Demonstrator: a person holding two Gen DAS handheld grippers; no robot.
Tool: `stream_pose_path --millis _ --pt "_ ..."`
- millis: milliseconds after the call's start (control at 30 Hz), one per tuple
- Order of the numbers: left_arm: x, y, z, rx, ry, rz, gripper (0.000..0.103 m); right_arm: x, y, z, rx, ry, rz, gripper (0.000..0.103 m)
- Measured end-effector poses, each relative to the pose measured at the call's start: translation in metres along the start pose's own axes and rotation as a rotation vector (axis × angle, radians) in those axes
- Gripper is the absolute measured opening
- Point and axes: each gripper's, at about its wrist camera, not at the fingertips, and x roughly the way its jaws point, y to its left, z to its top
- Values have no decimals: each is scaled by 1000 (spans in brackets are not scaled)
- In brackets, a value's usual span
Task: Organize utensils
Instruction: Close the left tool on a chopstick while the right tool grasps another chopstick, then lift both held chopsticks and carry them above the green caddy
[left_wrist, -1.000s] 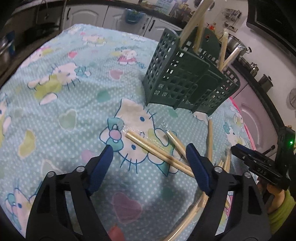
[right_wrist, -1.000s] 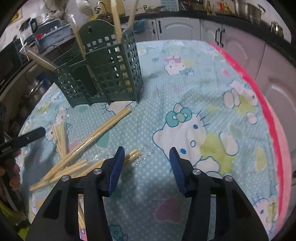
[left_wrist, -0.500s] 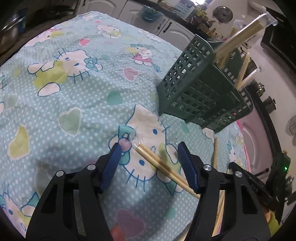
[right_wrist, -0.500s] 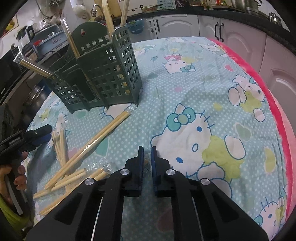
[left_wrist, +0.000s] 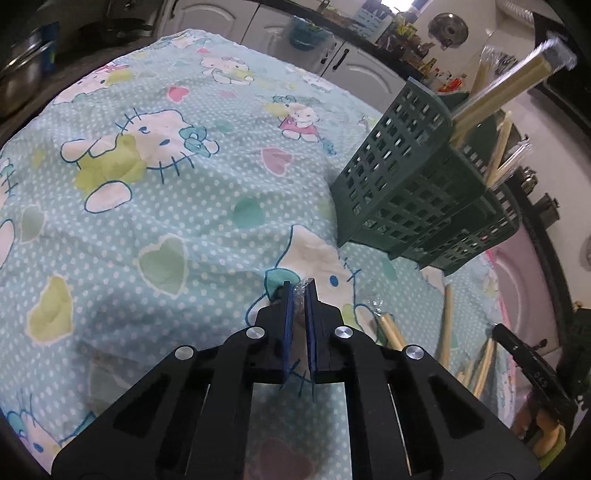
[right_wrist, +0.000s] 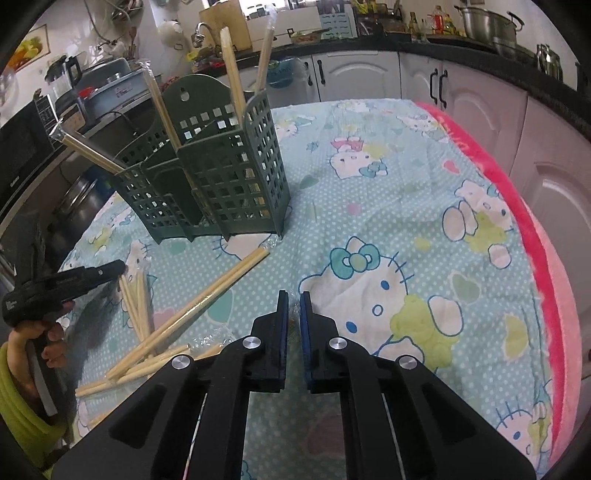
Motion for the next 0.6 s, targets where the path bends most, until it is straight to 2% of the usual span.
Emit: stream_pose_path --millis 300,600 --pt "-42 -1 4 28 -112 -31 3 -25 1 8 -44 -68 -24 5" --pt "-96 -7 18 67 -276 0 2 -54 15 23 -93 -149 -18 4"
